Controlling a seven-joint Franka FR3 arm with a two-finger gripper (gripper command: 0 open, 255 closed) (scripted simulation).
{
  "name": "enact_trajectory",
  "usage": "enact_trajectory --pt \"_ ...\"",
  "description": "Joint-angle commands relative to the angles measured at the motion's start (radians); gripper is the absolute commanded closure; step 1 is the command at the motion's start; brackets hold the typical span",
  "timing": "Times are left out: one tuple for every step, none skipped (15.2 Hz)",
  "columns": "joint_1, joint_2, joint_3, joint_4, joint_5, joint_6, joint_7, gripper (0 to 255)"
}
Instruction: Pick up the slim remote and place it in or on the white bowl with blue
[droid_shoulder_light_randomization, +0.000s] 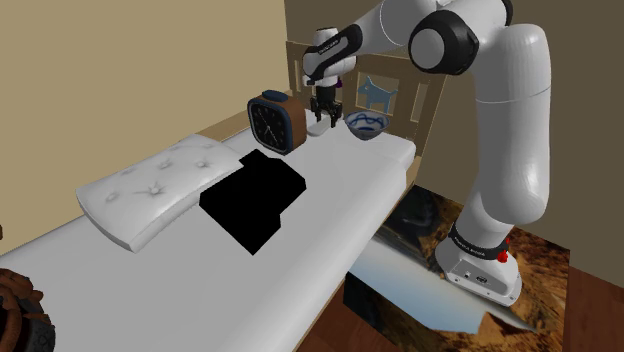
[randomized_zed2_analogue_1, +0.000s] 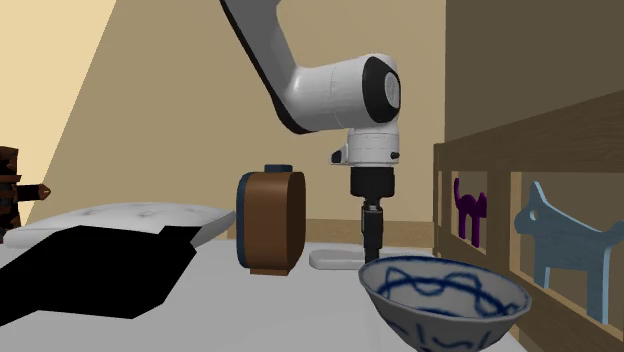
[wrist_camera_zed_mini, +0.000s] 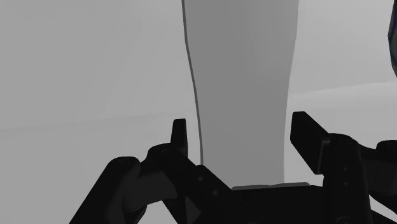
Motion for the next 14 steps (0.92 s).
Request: enact_trajectory --pt "0.001 -0.009 -0.002 0.016 -0.005 -0.024 0.004 255" --pt "0.002 -0.014 -0.004 0.022 -0.008 -0.035 0.006 255" --pt "0.002 -0.019 -0.005 0.029 -0.011 -0.047 0.008 255" --pt "0.003 -0.024 -0.006 0.037 -0.013 -0.058 0.009 255" --pt "0.003 -0.028 -0.007 0.044 -0.016 -0.07 0.011 255" --pt "0.003 -0.032 -0.008 0.052 -0.018 -0.081 0.013 255" --pt "0.004 -0.037 -0.009 0.06 -0.021 -0.093 0.014 255" --pt "0.004 -0.04 -0.01 0.068 -0.023 -0.105 0.016 255" --pt "0.004 -0.044 -0.011 0.077 -0.025 -0.116 0.017 255" --pt "0.004 -0.048 -0.012 0.085 -0.027 -0.128 0.018 255" --pt "0.004 -0.051 -0.013 0.094 -0.029 -0.14 0.02 255" --pt "0.004 -0.054 -0.014 0.104 -0.031 -0.153 0.021 255" --pt "0.004 -0.057 -0.014 0.113 -0.032 -0.165 0.022 255" --pt "0.004 -0.06 -0.015 0.123 -0.034 -0.177 0.024 255"
